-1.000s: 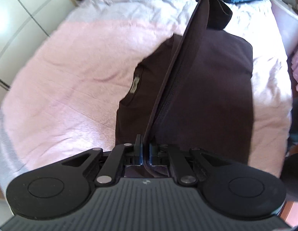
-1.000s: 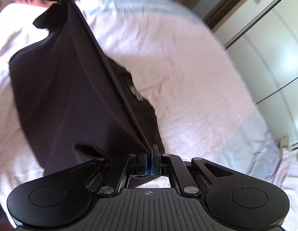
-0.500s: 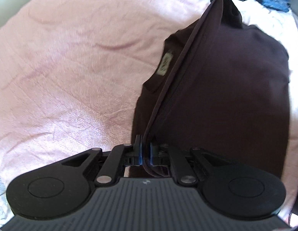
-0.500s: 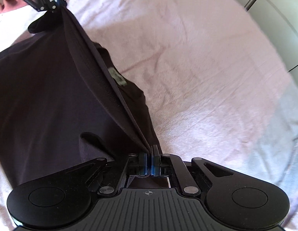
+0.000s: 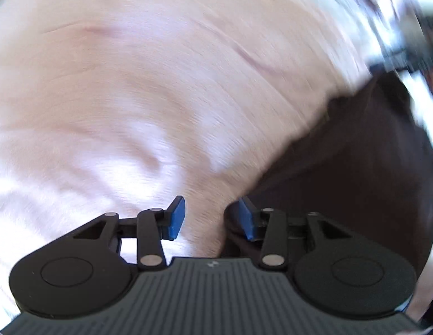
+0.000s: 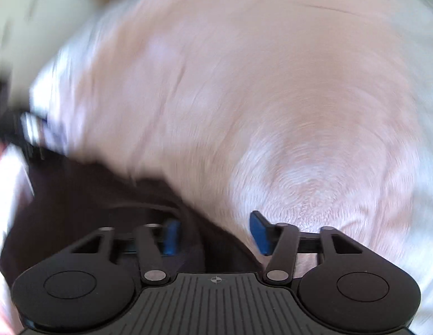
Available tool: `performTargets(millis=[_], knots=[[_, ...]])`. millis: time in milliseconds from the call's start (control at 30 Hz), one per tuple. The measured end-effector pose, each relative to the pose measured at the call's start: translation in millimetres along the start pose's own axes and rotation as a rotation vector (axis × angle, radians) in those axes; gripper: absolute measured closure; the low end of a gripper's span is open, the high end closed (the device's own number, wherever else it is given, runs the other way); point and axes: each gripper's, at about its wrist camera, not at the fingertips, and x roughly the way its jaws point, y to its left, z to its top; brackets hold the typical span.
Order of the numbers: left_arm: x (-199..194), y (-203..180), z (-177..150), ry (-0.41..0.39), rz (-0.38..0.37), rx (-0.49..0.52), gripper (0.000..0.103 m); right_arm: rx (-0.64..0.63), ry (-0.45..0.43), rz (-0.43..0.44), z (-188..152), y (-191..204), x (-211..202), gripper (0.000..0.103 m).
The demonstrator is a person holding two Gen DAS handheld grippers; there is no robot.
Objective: Fold clothes
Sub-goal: 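Lower the hem onto the shirt and open both grippers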
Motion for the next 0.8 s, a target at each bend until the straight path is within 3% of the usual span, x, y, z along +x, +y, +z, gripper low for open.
performTargets(millis=[167,233,300,400,500,567,667,800], knots=[[-41,28,-20,-0.100,0.005,-0.167,0.063,0.355,-0.211,0.118,-5,-36,-47,0.040],[-49,24,-39,-0.113,0.010,-0.184,0.059,0.381,-0.264,0.083,-11,-33,-58,0.040],[-41,16,-58,-0.089,0.006,-0.195,0.053,0.348,-0.261,0.046,-22,-18,-60,0.039],[-15,4,-82,-0.027,0.017,-0.213,0.051,0.300,-0.256,-0.010,-40,5,-61,0.038],[10,-4,-98,0.010,0.037,-0.234,0.052,0.254,-0.179,-0.099,-68,27,-43,0.038],[16,-3,-102,-0.016,0.040,-0.266,0.052,0.247,-0.117,-0.172,-83,31,-27,0.038],[15,3,-99,-0.052,0.049,-0.312,0.053,0.271,-0.113,-0.172,-91,34,-32,0.038],[13,4,-94,-0.031,0.101,-0.291,0.054,0.288,-0.127,-0.161,-96,42,-49,0.038]])
